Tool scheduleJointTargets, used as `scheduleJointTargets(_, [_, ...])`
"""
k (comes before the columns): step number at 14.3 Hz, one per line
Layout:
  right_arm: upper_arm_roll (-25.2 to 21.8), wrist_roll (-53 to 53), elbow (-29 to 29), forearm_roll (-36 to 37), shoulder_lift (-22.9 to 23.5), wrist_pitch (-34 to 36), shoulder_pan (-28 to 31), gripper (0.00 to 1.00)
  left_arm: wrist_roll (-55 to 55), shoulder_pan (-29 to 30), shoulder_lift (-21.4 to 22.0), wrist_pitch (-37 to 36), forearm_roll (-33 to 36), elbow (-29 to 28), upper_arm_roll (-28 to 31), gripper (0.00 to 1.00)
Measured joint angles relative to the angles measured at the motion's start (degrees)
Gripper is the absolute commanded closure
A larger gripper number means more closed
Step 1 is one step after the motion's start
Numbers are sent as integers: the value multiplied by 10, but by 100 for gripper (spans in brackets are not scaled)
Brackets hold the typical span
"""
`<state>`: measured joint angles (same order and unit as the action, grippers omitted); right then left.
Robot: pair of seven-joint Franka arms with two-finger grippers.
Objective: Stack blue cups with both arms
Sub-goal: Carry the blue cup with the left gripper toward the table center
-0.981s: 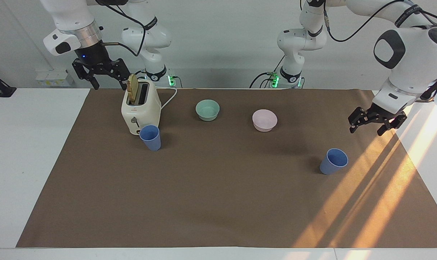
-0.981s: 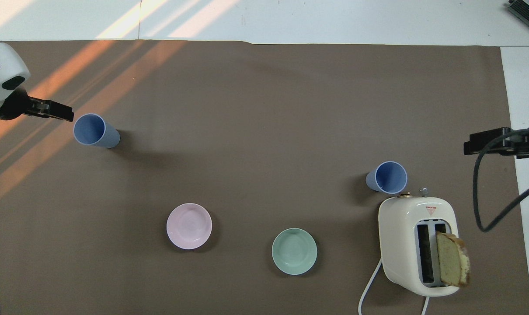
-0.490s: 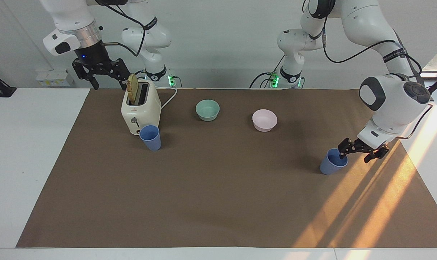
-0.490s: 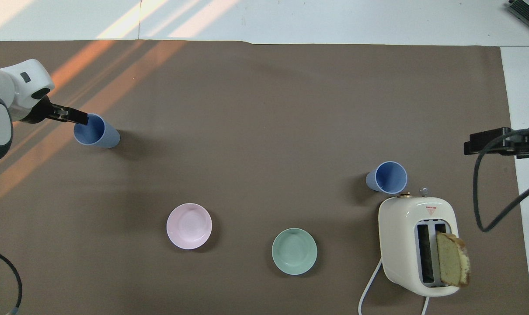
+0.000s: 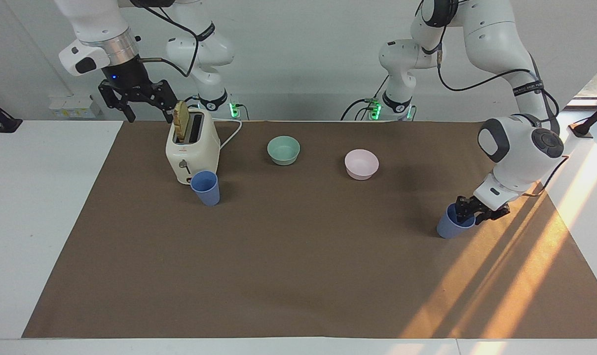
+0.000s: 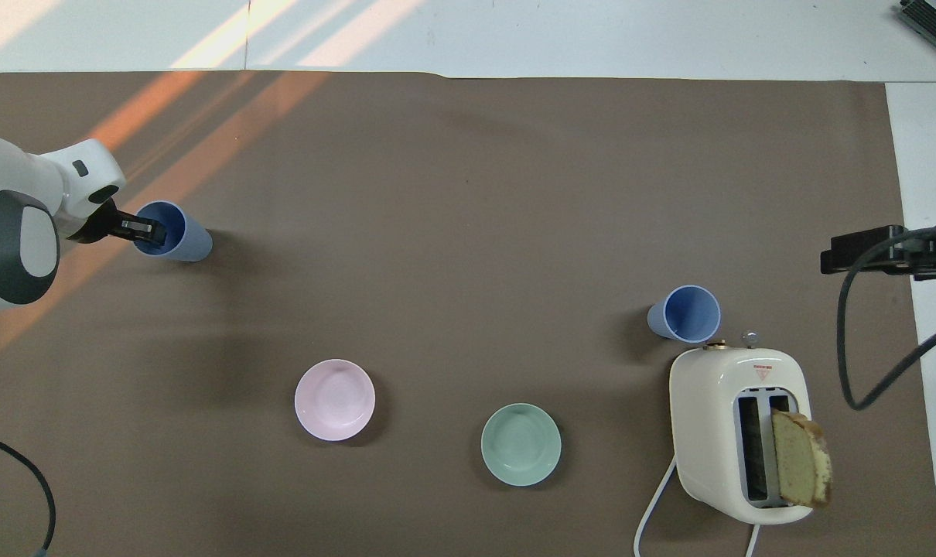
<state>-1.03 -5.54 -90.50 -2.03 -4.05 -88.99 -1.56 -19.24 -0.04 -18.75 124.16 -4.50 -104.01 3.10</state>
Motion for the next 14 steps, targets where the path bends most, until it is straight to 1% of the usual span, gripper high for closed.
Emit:
scheduleJointTargets(5, [0, 0, 0, 0, 0, 0, 0, 0, 0, 0, 9, -12, -3, -1, -5, 100])
scheduleJointTargets(8, [0, 0, 0, 0, 0, 0, 0, 0, 26, -9, 28, -22, -3, -1, -15, 100])
scheduleJointTargets(10, [0, 0, 0, 0, 0, 0, 0, 0, 80, -45, 41, -30, -4, -2, -19, 100])
scheduleJointTargets(14, [0, 0, 0, 0, 0, 0, 0, 0, 209, -160, 45, -30, -4, -4, -23, 100])
